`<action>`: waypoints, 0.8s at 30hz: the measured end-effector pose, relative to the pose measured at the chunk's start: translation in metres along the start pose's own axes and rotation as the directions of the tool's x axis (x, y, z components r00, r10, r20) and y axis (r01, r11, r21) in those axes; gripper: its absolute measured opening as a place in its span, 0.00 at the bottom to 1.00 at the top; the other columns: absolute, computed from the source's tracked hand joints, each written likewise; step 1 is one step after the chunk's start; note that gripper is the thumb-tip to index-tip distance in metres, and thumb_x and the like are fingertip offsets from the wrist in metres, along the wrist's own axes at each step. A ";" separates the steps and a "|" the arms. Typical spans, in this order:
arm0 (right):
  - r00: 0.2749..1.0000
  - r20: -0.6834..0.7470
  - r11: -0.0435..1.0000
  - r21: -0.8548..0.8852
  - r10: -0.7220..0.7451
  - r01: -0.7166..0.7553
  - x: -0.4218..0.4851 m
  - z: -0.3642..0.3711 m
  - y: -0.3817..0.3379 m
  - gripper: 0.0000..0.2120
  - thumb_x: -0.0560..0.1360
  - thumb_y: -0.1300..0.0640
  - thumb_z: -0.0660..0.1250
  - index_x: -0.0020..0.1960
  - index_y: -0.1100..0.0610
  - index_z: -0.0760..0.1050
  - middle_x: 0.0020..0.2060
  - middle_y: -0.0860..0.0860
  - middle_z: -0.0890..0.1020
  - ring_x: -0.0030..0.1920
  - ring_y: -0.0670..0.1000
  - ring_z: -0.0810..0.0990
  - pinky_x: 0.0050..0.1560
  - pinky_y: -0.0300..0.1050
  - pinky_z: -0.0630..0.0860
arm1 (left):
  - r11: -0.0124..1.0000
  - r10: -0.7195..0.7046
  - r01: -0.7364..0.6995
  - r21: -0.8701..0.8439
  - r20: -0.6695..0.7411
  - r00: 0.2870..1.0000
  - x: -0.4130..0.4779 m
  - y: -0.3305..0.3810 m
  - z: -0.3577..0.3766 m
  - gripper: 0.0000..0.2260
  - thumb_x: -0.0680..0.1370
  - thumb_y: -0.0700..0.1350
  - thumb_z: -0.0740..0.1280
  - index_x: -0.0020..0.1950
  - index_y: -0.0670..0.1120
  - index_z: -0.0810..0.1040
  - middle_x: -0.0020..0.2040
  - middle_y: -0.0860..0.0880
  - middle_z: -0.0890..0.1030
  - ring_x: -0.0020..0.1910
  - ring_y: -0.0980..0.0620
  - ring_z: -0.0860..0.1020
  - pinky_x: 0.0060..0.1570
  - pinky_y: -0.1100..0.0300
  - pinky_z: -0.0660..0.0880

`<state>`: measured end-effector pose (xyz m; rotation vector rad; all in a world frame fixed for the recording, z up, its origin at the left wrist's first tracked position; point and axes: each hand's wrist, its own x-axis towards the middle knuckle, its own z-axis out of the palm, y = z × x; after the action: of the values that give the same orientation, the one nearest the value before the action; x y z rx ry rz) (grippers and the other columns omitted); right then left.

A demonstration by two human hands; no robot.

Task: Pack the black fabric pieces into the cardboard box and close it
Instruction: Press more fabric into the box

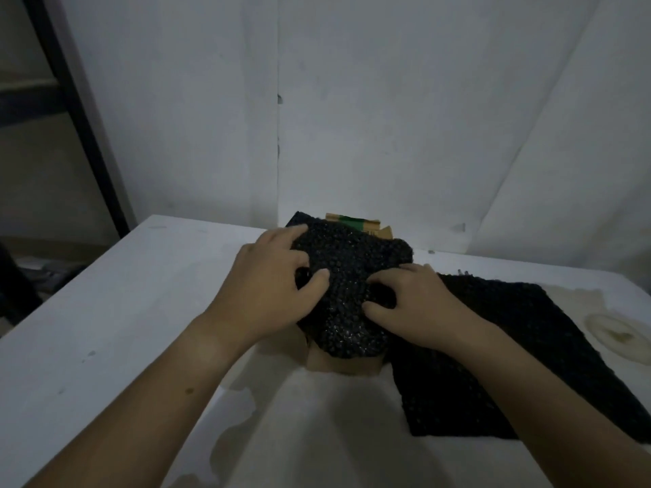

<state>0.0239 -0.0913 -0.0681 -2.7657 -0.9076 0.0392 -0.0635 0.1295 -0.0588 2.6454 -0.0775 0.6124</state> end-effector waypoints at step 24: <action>0.964 -0.251 0.989 -0.136 -0.091 0.059 0.003 -0.001 0.007 0.28 0.73 0.44 0.65 0.70 0.52 0.71 0.55 0.50 0.80 0.57 0.55 0.73 0.58 0.52 0.71 | 0.992 0.043 -0.079 0.100 0.320 0.947 0.025 0.003 0.041 0.43 0.69 0.57 0.59 0.81 0.49 0.46 0.55 0.53 0.75 0.71 0.47 0.63 0.71 0.48 0.48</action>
<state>0.0310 -0.0953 -0.0682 -2.7600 -0.9729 -0.3937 -0.0248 0.1111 -0.0805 2.8378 -0.2268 0.2087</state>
